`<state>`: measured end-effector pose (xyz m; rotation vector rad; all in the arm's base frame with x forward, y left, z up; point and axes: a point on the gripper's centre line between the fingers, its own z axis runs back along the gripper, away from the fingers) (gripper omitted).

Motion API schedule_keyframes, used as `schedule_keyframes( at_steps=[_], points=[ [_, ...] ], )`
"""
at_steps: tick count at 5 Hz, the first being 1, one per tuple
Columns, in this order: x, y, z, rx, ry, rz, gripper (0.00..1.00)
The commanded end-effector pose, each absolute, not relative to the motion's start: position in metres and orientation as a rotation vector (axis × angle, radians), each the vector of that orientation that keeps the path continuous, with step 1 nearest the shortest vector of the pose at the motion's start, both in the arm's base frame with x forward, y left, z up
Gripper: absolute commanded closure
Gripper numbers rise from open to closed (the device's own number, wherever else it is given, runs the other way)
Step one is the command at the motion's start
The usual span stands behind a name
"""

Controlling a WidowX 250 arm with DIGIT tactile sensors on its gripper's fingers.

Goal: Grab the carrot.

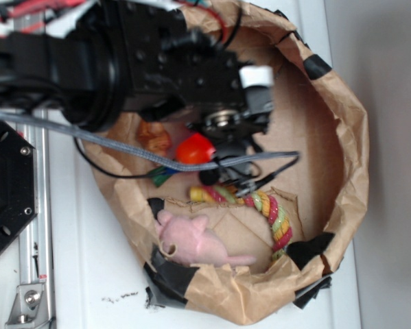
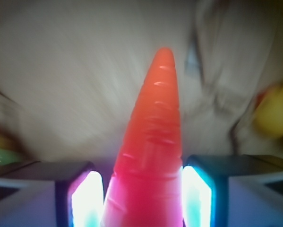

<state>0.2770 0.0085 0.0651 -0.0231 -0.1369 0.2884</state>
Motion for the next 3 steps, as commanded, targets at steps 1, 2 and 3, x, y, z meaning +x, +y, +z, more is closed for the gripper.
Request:
schedule_keyframes(
  at_steps=[1,2,3],
  points=[
    [0.298,-0.004,0.187,-0.049,-0.339,0.081,1.00],
    [0.299,-0.009,0.202,-0.043,-0.340,0.093,1.00],
    [0.297,-0.010,0.188,-0.022,-0.345,0.093,1.00]
  ],
)
